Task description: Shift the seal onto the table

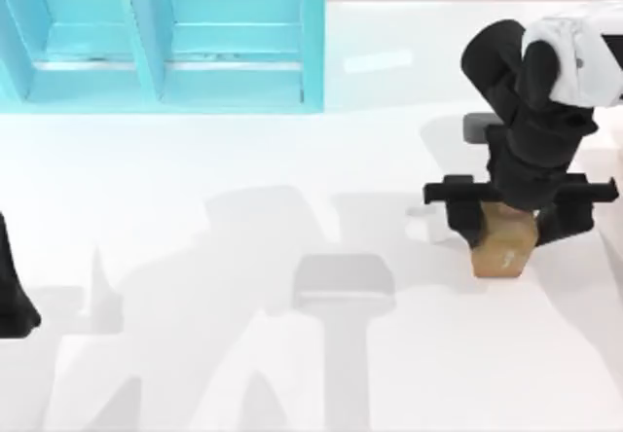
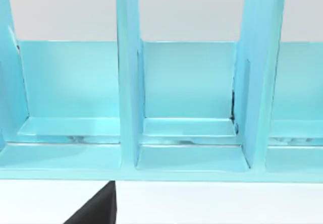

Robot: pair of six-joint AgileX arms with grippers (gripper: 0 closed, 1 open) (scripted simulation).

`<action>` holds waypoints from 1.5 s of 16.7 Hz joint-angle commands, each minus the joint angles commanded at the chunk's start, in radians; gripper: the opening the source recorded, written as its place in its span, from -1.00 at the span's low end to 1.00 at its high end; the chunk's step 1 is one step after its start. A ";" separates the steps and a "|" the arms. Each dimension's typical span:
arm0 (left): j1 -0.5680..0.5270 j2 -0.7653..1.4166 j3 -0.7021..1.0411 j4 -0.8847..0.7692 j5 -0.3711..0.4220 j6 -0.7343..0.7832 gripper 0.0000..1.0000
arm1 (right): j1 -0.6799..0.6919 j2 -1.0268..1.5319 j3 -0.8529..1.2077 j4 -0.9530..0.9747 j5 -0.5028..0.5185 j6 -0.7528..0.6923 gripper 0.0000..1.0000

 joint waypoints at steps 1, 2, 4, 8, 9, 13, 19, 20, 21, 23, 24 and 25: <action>0.000 0.000 0.000 0.000 0.000 0.000 1.00 | 0.000 0.000 0.000 0.000 0.000 0.000 0.81; 0.000 0.000 0.000 0.000 0.000 0.000 1.00 | 0.000 0.000 0.000 0.000 0.000 0.000 0.96; 0.000 0.000 0.000 0.000 0.000 0.000 1.00 | 0.000 0.000 0.000 0.000 0.000 0.000 1.00; 0.000 0.000 0.000 0.000 0.000 0.000 1.00 | 0.000 0.000 0.000 0.000 0.000 0.000 1.00; 0.000 0.000 0.000 0.000 0.000 0.000 1.00 | 0.000 0.000 0.000 0.000 0.000 0.000 1.00; 0.000 0.000 0.000 0.000 0.000 0.000 1.00 | -0.002 -0.001 0.015 -0.016 0.000 0.000 1.00; 0.000 0.000 0.000 0.000 0.000 0.000 1.00 | 0.000 -0.021 0.273 -0.310 -0.001 -0.002 1.00; 0.000 0.000 0.000 0.000 0.000 0.000 1.00 | -0.001 -0.028 0.327 -0.378 -0.001 -0.003 1.00; 0.000 0.000 0.000 0.000 0.000 0.000 1.00 | -0.002 -0.036 0.378 -0.437 -0.002 -0.003 1.00; 0.000 0.000 0.000 0.000 0.000 0.000 1.00 | -0.004 -0.052 0.460 -0.524 -0.002 -0.005 1.00; 0.000 0.000 0.000 0.000 0.000 0.000 1.00 | -0.005 -0.059 0.487 -0.552 -0.001 -0.005 1.00; 0.000 0.000 0.000 0.000 0.000 0.000 1.00 | -0.006 -0.064 0.503 -0.568 -0.001 -0.006 1.00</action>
